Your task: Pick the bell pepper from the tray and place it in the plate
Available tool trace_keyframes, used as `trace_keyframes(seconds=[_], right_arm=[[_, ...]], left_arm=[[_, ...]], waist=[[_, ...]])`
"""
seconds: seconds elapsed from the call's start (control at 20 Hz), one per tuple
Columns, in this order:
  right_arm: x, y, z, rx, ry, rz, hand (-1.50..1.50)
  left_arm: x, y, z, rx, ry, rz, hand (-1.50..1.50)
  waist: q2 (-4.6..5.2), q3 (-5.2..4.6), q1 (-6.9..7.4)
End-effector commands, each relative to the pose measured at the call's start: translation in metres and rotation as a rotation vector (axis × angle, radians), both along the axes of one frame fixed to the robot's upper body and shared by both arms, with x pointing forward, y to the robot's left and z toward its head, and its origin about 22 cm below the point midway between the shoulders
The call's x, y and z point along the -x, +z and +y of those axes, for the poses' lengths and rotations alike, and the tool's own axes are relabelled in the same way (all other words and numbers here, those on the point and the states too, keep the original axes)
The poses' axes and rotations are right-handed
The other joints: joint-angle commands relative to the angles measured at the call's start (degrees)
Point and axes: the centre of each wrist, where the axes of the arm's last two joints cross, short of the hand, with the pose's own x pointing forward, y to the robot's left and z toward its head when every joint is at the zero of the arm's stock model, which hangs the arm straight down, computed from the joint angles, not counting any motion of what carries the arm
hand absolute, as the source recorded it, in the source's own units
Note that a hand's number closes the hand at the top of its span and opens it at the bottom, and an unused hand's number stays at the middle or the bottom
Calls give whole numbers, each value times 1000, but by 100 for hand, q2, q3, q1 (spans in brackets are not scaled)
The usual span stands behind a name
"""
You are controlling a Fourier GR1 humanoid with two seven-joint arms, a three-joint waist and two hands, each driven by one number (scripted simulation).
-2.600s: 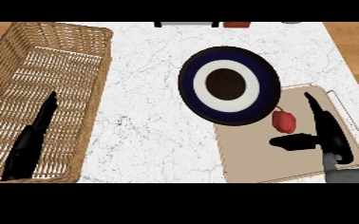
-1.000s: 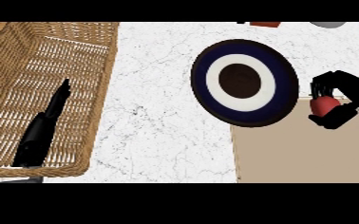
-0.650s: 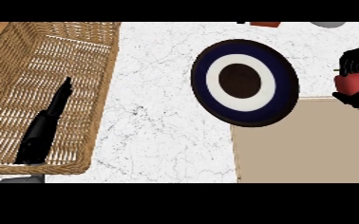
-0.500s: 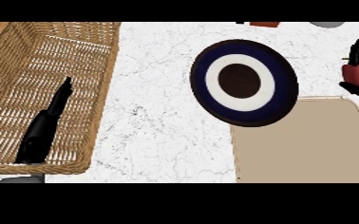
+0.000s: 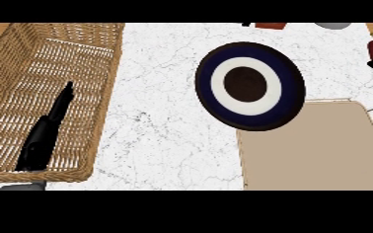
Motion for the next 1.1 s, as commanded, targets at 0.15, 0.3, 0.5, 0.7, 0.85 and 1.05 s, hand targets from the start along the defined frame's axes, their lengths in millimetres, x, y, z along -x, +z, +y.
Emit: trace_keyframes(seconds=[0.15,0.3,0.5,0.7,0.85,1.05], right_arm=[[-33,9,40,-108,243,48,150],[-47,20,63,-107,271,88,150],[-66,22,107,-109,310,164,150],[-77,-5,154,-42,355,213,150],[-80,-24,185,19,413,269,150],[-80,-39,203,41,436,283,150]], left_arm=[[2,-3,4,-8,9,20,0],[5,-3,13,-16,13,14,0],[15,-12,9,-9,23,31,0],[-1,2,25,-20,40,26,0],[15,-17,18,-8,73,35,0],[16,-11,25,-14,59,44,0]], waist=[[-53,-25,-113],[-79,-33,-179],[-122,-40,-275],[-114,-39,-338],[-140,-41,-383],[-163,-40,-463]])
